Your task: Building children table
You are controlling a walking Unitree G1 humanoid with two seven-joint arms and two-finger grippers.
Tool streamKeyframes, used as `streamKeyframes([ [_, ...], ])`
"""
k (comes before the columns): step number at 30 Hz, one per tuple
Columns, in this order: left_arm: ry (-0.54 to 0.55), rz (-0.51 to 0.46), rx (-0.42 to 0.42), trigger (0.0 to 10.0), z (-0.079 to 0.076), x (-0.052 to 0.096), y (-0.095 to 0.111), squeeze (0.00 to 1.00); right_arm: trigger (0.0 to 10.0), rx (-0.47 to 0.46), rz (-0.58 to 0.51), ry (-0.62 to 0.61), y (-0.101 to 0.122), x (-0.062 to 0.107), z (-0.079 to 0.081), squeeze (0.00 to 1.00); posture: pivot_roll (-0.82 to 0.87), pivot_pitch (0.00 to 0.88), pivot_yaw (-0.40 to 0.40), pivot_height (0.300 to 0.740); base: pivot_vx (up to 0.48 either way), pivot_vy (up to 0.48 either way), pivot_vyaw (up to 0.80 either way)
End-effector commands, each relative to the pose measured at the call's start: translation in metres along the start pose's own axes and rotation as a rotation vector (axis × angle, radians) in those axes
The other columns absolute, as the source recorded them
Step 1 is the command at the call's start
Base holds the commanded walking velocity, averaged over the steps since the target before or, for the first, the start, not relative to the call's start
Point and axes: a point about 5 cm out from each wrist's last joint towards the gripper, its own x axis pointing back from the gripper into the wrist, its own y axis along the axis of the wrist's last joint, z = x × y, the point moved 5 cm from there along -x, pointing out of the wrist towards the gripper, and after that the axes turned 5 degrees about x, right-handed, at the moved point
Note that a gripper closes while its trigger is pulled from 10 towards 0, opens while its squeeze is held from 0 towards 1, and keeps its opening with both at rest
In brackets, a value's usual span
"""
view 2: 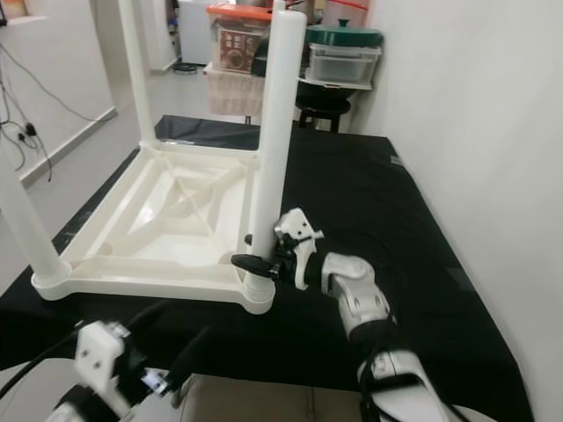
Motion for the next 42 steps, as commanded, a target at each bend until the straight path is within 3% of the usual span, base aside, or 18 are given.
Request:
streamKeyframes([
  [1, 0.006, 0.003, -0.004, 10.0, -0.001, 0.005, 0.003, 0.00, 0.0, -0.052, 0.134, -0.113, -0.036, 0.010, 0.002, 0.00, 0.06, 0.000, -0.088, 0.740, 0.000, 0.000, 0.00],
  [2, 0.032, 0.017, 0.000, 10.0, 0.001, 0.013, 0.001, 0.00, 0.0, -0.126, 0.182, -0.270, -0.050, 0.015, 0.009, 0.00, 0.07, 0.000, -0.084, 0.740, 0.000, 0.000, 0.00],
  [4, 0.054, 0.024, 0.005, 10.0, 0.003, 0.017, -0.001, 0.00, 0.0, -0.160, 0.215, -0.389, -0.057, 0.022, 0.016, 0.00, 0.06, 0.000, -0.079, 0.740, 0.000, 0.000, 0.00],
  [5, 0.070, 0.028, 0.009, 6.2, 0.006, 0.019, -0.002, 0.00, 0.0, -0.165, 0.226, -0.465, -0.058, 0.027, 0.022, 0.00, 0.05, 0.000, -0.070, 0.740, 0.000, 0.000, 0.00],
  [6, 0.086, 0.032, 0.012, 0.5, 0.009, 0.019, -0.003, 0.00, 0.0, -0.159, 0.224, -0.489, -0.056, 0.027, 0.025, 0.00, 0.05, 0.000, -0.068, 0.740, 0.000, 0.000, 0.00],
  [17, 0.067, 0.064, 0.023, 0.0, 0.009, 0.014, -0.011, 0.00, 0.0, -0.159, 0.209, -0.478, -0.045, 0.012, 0.021, 0.00, 0.05, 0.000, -0.050, 0.740, 0.000, 0.000, 0.00],
  [18, 0.060, 0.070, 0.013, 0.0, 0.009, 0.014, -0.011, 0.00, 10.0, -0.166, 0.213, -0.481, -0.041, 0.010, 0.020, 0.00, 0.05, 0.000, -0.047, 0.740, 0.000, 0.000, 0.00],
  [20, 0.060, 0.070, 0.013, 0.0, 0.009, 0.014, -0.011, 0.00, 10.0, -0.166, 0.213, -0.481, -0.041, 0.010, 0.020, 0.00, 0.05, 0.000, -0.047, 0.740, 0.000, 0.000, 0.00],
  [21, 0.045, 0.080, -0.001, 0.0, 0.010, 0.011, -0.014, 0.00, 10.0, -0.191, 0.186, -0.485, -0.026, 0.006, 0.015, 0.13, 0.06, 0.000, -0.046, 0.740, 0.000, 0.000, 0.00],
  [22, 0.040, 0.083, -0.004, 0.0, 0.010, 0.011, -0.015, 0.00, 10.0, -0.193, 0.181, -0.493, -0.022, 0.006, 0.013, 0.70, 0.06, 0.000, -0.046, 0.740, 0.000, 0.000, 0.00],
  [23, 0.040, 0.083, -0.004, 0.0, 0.010, 0.011, -0.015, 0.00, 10.0, -0.193, 0.181, -0.493, -0.022, 0.006, 0.013, 0.70, 0.06, 0.000, -0.046, 0.740, 0.000, 0.000, 0.00],
  [24, 0.034, 0.085, -0.008, 0.0, 0.010, 0.010, -0.015, 0.00, 10.0, -0.197, 0.176, -0.485, -0.018, 0.005, 0.013, 1.00, 0.06, 0.000, -0.046, 0.740, 0.000, 0.000, 0.00],
  [29, 0.025, 0.089, -0.012, 0.0, 0.010, 0.007, -0.017, 0.00, 10.0, -0.221, 0.153, -0.450, -0.011, 0.000, 0.010, 1.00, 0.06, 0.000, -0.050, 0.740, 0.000, 0.000, 0.00],
  [32, 0.018, 0.090, -0.015, 0.0, 0.010, 0.005, -0.017, 0.00, 10.0, -0.183, 0.071, -0.269, 0.004, -0.011, 0.024, 1.00, 0.07, 0.000, -0.053, 0.740, 0.000, 0.000, 0.00],
  [33, 0.013, 0.089, -0.017, 0.0, 0.010, 0.004, -0.017, 0.00, 10.0, -0.160, 0.025, -0.187, 0.012, -0.012, 0.029, 0.65, 0.07, 0.000, -0.053, 0.740, 0.000, 0.000, 0.00],
  [34, 0.013, 0.089, -0.017, 0.0, 0.010, 0.004, -0.017, 0.00, 10.0, -0.160, 0.025, -0.187, 0.012, -0.012, 0.029, 0.65, 0.07, 0.000, -0.053, 0.740, 0.000, 0.000, 0.00],
  [35, 0.005, 0.088, -0.018, 0.0, 0.010, 0.002, -0.017, 0.00, 10.0, -0.114, -0.015, -0.095, 0.020, -0.012, 0.032, 0.00, 0.07, 0.000, -0.056, 0.740, 0.000, 0.000, 0.00],
  [42, -0.089, 0.108, -0.009, 0.0, 0.001, -0.009, -0.022, 0.00, 10.0, 0.015, 0.010, 0.128, 0.028, -0.008, 0.018, 0.00, 0.07, 0.000, -0.072, 0.740, 0.000, 0.000, 0.00],
])
